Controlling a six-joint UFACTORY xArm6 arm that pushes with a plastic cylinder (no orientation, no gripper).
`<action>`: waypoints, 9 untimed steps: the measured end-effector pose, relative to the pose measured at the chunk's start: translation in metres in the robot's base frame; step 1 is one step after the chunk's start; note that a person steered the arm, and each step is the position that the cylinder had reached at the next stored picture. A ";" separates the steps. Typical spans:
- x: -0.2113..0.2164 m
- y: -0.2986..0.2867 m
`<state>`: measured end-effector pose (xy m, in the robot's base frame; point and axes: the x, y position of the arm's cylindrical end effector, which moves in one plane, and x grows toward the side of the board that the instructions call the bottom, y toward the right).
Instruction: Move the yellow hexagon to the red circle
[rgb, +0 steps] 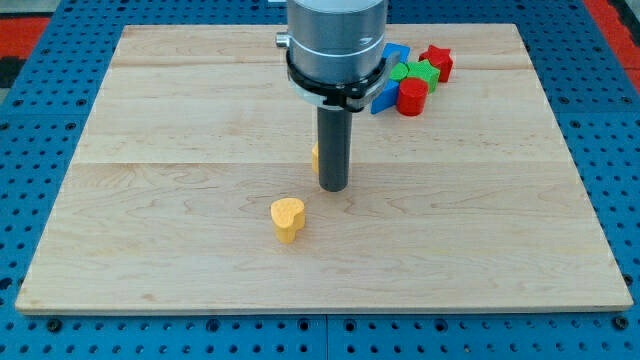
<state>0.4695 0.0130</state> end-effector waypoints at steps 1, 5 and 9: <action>-0.007 -0.070; -0.036 -0.032; -0.072 0.079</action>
<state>0.3976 0.0923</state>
